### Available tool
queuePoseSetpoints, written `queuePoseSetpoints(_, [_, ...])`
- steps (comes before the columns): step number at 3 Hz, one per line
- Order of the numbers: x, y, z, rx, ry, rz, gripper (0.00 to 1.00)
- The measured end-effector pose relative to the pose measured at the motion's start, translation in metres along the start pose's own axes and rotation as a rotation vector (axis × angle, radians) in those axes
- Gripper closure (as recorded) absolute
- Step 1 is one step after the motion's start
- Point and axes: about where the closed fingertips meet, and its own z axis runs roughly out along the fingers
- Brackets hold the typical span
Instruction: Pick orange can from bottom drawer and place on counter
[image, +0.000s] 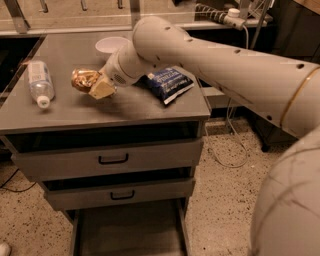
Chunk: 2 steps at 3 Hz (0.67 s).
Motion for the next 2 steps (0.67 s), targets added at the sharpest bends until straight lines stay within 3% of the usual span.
queuePoseSetpoints(2, [0.0, 0.0072, 0.0272, -0.091, 0.014, 0.005, 1.0])
